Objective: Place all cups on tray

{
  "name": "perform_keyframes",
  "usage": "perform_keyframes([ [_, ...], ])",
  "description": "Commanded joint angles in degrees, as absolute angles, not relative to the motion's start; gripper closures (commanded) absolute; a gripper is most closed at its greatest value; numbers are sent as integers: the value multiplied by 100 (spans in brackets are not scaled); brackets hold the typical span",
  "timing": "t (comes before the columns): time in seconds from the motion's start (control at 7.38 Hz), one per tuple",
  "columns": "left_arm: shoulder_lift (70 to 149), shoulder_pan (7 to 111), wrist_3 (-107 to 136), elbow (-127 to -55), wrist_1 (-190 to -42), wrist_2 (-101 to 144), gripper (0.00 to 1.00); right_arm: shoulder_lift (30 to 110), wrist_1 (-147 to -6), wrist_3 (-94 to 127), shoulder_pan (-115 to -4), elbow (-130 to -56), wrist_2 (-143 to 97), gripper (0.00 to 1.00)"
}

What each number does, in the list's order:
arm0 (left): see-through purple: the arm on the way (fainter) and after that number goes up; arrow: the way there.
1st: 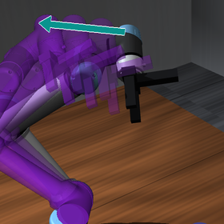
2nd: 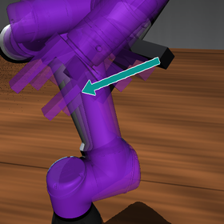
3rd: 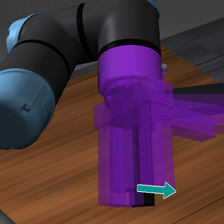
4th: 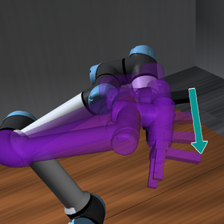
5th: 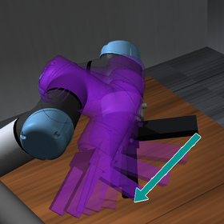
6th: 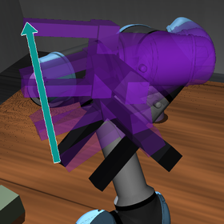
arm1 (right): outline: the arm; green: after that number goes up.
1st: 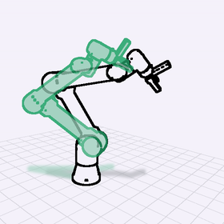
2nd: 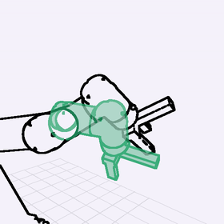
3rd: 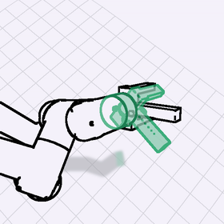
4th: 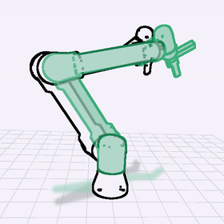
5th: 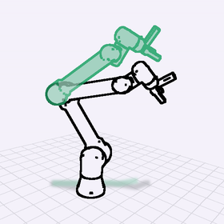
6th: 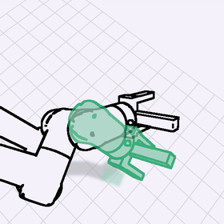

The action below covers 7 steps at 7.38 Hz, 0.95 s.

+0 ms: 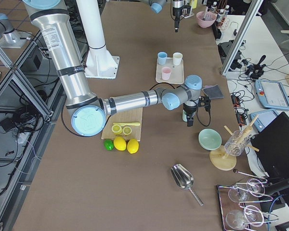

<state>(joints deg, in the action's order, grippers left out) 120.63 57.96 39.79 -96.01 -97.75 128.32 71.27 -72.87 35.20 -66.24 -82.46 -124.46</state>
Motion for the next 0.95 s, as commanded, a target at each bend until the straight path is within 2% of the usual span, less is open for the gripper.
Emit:
perform_keyframes([
  [0.0,11637,6345,3042,-9615,-9721,13052,3,6953,-7260,3690,-6540,-8104,-12437,13],
  [0.41,11663,6337,3024,-9492,-9782,13043,3,6812,-7251,3857,-6259,-7866,-12279,20],
  [0.54,11672,6328,3023,-9483,-9782,13026,3,6812,-7260,3884,-6153,-7849,-12226,33],
  [0.68,11672,6328,3023,-9483,-9782,13017,3,6777,-7260,3998,-6065,-7849,-12156,57],
  [0.81,11672,6328,3023,-9475,-9782,13017,3,6768,-7251,4016,-6021,-7849,-12155,100],
])
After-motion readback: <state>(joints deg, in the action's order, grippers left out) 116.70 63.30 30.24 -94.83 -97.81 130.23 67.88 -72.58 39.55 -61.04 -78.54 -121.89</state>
